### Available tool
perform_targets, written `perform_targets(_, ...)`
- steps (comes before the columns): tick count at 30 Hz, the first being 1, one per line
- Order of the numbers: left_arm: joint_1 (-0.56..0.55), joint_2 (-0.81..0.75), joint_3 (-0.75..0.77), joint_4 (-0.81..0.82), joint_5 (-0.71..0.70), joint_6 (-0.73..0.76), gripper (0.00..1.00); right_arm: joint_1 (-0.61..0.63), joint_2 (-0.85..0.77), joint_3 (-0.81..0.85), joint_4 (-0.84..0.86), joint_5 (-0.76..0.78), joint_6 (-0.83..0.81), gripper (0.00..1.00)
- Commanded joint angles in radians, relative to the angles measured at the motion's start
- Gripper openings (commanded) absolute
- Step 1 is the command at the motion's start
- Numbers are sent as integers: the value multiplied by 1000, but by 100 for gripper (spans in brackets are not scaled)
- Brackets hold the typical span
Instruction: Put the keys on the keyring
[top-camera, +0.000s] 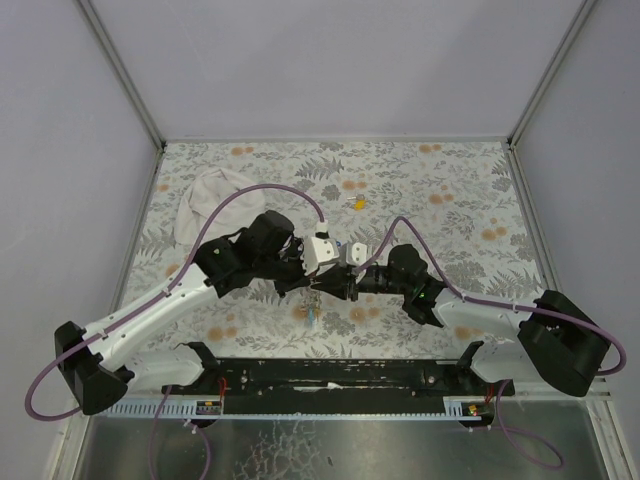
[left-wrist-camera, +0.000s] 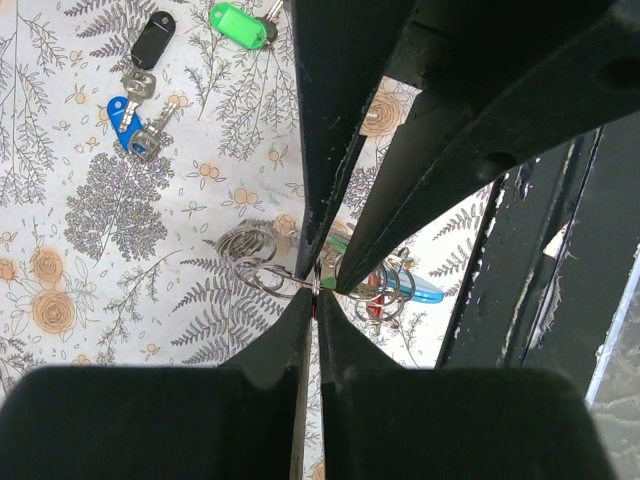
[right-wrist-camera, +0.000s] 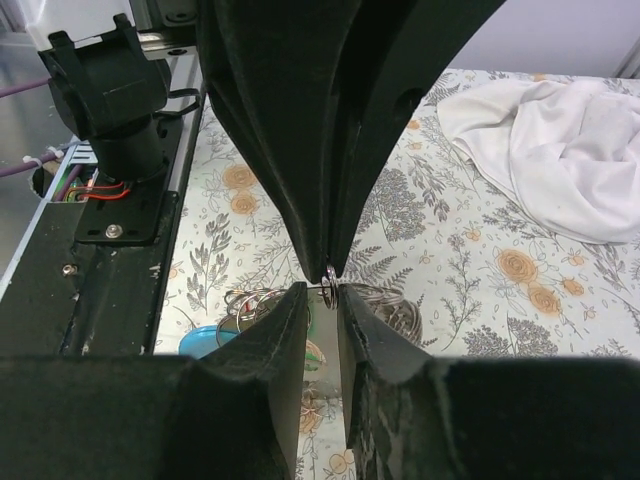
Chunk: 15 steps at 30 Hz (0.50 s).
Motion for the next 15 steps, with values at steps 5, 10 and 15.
perform_targets(5,-9,-1,22,34,9,19,0,-11,10,39,59,-58,34,14)
perform_targets(10,-8,-20,-9,69,-21,-19,8,-41,3,33,78,-61,79,0)
perform_targets(15,-7,-141,-147,296,-88,-172,30,-72,-10,-9,181,-54,145,0)
